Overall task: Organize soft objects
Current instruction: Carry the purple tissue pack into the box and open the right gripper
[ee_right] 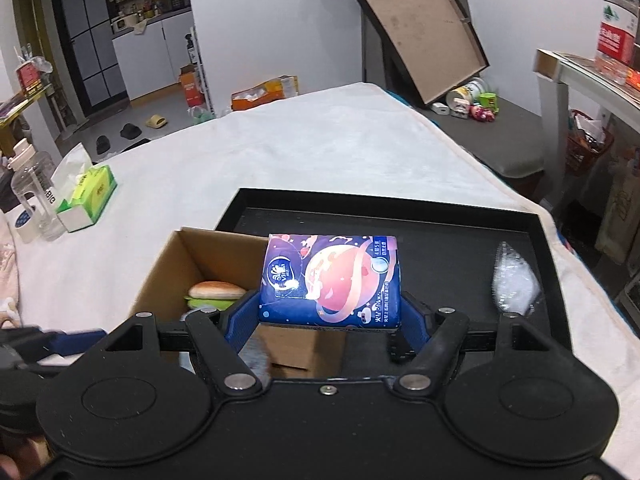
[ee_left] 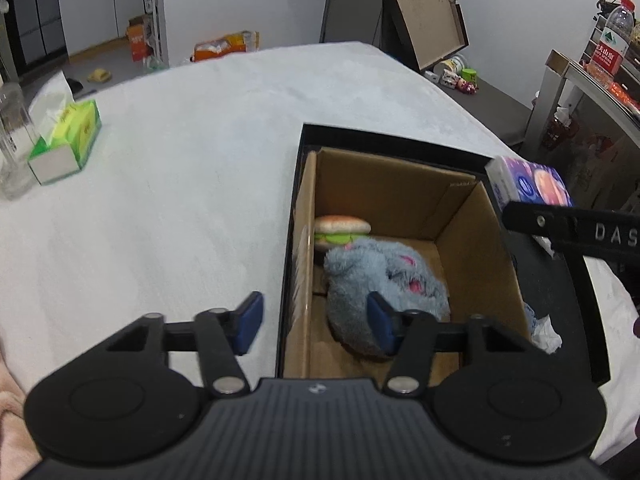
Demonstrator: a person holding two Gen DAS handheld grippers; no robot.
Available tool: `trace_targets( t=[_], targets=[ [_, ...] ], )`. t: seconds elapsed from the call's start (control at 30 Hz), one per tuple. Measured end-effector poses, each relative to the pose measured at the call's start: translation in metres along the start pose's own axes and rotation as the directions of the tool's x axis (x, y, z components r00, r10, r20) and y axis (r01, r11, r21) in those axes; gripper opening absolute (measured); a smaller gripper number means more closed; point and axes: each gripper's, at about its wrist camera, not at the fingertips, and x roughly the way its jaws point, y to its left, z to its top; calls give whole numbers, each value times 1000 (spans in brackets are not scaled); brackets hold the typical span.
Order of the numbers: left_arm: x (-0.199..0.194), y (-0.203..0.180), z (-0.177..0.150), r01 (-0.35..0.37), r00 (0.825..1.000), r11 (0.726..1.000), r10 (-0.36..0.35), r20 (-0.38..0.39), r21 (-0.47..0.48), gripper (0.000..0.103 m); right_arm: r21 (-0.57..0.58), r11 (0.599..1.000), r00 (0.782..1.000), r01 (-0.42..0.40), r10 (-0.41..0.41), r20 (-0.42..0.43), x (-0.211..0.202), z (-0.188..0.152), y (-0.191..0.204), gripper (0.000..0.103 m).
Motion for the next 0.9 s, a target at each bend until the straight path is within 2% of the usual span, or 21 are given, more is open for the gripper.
trace_targets(
  t=[0.1,0.2,0.57,0.63,0.9],
  targets=[
    [5,6,-3,25,999,999,-26,-21,-22,26,-8,1000,1000,-5,5,-3,3,1,9,71],
    [7,11,-4,51,998,997,-53,-36,-49,19,-14,1000,1000,-6,6,-8,6,2,17,71],
    [7,20,-6,73,997,996,-75,-33,-58,15,-6,1000,1000,-27,26,-17,15,8,38,74],
    [7,20,-6,75,997,995,-77,-32,-58,15,6,999,999,-34,34,-12,14,9,39,82],
    [6,22,-7,82,996,995,-83,-27,-55,15,16,1000,1000,-13,13,-5,0,2,21,83]
  ],
)
